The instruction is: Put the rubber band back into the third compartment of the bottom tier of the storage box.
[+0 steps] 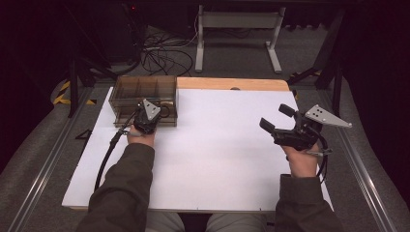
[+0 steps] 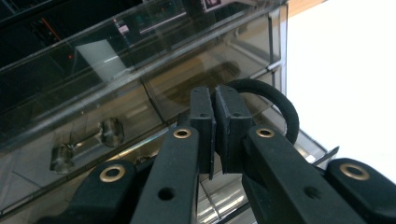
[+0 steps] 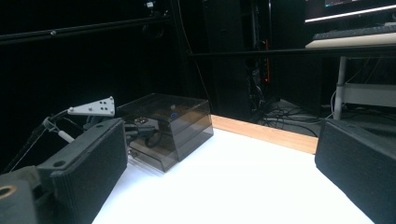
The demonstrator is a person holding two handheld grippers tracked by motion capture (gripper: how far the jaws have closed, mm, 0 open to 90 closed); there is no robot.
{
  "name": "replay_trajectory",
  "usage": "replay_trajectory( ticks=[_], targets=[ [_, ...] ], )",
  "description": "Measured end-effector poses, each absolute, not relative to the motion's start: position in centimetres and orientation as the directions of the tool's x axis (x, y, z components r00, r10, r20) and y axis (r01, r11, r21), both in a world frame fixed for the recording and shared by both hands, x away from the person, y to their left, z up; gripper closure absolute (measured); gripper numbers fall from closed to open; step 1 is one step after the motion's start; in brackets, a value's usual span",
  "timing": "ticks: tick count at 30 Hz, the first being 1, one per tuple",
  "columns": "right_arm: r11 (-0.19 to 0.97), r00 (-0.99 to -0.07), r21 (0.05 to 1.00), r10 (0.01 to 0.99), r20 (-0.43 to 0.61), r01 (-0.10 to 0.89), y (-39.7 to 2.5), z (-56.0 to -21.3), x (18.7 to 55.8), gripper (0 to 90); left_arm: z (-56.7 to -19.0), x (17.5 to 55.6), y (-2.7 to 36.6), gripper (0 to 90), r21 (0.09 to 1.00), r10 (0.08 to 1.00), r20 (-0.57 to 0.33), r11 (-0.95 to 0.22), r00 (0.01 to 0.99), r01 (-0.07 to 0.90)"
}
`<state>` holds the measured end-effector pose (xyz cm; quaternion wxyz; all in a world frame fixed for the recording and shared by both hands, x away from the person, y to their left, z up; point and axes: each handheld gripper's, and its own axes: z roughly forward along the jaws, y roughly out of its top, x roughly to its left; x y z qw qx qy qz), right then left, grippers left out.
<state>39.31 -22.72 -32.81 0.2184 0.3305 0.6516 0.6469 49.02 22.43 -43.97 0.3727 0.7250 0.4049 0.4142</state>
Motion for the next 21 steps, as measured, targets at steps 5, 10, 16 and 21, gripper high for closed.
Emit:
replay_trajectory(
  ticks=[5,10,16,21],
  targets=[
    [-0.055,-0.686,0.987,0.713,0.144,0.149,-22.8,-32.8,39.3,3.1,-45.2,49.0,22.3,85.9,0.869,0.891,0.317,-0.411,0.325,0.277],
    [-0.054,-0.684,0.987,0.714,0.145,0.153,-22.8,-32.9,39.4,3.1,-45.8,49.1,22.2,85.8,0.857,0.887,0.318,-0.42,0.334,0.299],
    [-0.047,-0.687,0.987,0.713,0.142,0.155,-22.6,-33.0,39.5,3.1,-46.2,49.3,22.1,85.7,0.85,0.882,0.314,-0.426,0.353,0.309],
    [-0.048,-0.688,0.987,0.712,0.143,0.155,-22.5,-33.0,39.4,3.1,-46.3,49.3,22.0,85.7,0.845,0.878,0.323,-0.436,0.352,0.311]
  ],
)
